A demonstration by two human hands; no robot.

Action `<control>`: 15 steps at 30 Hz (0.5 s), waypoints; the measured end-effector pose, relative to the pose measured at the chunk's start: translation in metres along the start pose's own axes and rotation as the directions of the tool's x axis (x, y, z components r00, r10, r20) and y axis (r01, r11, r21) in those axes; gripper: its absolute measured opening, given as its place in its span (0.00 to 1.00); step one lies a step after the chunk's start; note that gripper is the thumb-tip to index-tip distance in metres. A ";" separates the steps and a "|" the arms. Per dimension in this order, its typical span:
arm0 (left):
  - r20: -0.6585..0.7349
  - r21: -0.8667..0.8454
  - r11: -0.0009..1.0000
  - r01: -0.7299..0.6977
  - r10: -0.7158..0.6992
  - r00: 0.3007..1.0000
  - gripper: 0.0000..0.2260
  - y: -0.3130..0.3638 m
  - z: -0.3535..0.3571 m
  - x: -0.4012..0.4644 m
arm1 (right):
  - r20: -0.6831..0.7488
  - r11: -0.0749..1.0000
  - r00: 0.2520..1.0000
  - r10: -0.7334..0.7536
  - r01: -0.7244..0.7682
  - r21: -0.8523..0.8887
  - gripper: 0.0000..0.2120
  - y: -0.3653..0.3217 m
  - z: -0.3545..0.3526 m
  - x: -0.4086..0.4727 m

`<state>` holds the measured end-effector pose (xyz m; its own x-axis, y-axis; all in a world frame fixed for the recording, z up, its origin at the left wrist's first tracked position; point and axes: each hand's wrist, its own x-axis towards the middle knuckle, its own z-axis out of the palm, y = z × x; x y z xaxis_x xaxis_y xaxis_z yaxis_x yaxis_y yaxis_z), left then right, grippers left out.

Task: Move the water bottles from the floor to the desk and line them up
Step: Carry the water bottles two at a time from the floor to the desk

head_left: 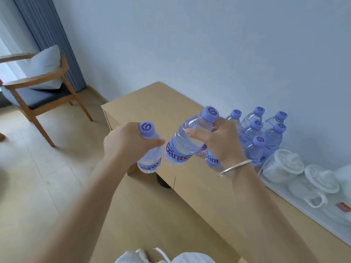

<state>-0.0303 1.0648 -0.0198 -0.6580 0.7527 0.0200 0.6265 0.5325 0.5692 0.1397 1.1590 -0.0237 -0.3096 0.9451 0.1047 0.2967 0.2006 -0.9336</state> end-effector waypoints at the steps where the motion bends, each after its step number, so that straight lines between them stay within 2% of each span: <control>1: 0.010 0.013 1.000 -0.021 0.021 1.000 0.19 0.004 -0.003 0.018 | -0.030 1.000 0.999 -0.018 0.018 0.021 0.19 -0.010 0.004 0.014; 4: 0.033 -0.011 0.995 -0.095 0.095 0.995 0.20 0.022 -0.006 0.067 | -0.146 0.997 0.986 -0.079 0.078 -0.011 0.14 -0.032 0.011 0.056; 7: 0.052 -0.041 0.987 -0.158 0.160 0.986 0.21 0.047 -0.002 0.108 | -0.237 0.992 0.964 -0.120 0.110 -0.054 0.15 -0.041 0.007 0.099; 11: 0.131 -0.055 0.966 -0.253 0.258 0.957 0.19 0.088 0.021 0.156 | -0.274 0.984 0.952 -0.134 0.096 -0.147 0.16 -0.034 -0.014 0.155; 15: 0.192 -0.028 0.954 -0.299 0.299 0.935 0.20 0.127 0.051 0.189 | -0.300 0.975 0.949 -0.099 0.032 -0.220 0.16 -0.009 -0.040 0.197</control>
<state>-0.0534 1.2941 0.0142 -0.3478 0.9370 0.0314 0.7826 0.2717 0.5602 0.1125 1.3537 0.0187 -0.0517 0.9542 0.2945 0.4781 0.2826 -0.8316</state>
